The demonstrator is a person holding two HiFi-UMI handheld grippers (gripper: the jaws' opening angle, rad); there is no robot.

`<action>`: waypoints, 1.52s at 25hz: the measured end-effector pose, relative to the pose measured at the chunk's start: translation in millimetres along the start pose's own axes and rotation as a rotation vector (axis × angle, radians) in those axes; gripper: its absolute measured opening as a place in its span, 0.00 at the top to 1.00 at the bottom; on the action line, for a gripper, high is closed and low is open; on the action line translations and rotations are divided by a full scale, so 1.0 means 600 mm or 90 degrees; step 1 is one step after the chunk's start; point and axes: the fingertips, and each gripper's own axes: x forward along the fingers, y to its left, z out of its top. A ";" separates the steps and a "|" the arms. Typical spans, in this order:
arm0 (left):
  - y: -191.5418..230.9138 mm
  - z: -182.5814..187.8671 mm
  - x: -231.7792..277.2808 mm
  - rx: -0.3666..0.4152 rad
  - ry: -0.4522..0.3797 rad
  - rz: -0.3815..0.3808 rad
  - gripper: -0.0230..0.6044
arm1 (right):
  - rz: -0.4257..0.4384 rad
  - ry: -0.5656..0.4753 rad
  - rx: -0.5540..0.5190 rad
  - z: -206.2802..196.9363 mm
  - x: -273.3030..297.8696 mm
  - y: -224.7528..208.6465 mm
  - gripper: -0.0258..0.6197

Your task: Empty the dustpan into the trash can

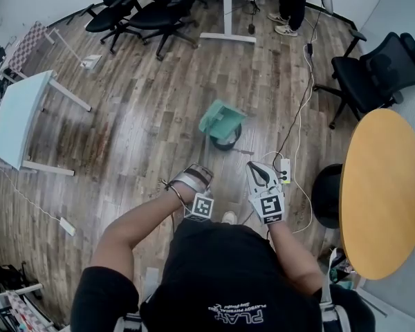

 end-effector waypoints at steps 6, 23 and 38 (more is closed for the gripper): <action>0.053 -0.021 -0.019 -0.161 -0.025 -0.008 0.81 | -0.009 0.001 0.007 -0.008 -0.014 -0.009 0.92; 0.118 -0.185 -0.038 -0.703 -0.052 0.043 0.81 | -0.008 0.015 0.003 -0.002 0.020 -0.014 0.92; 0.086 -0.344 -0.056 -1.170 -0.103 0.071 0.81 | 0.025 0.015 -0.022 0.050 0.158 -0.012 0.92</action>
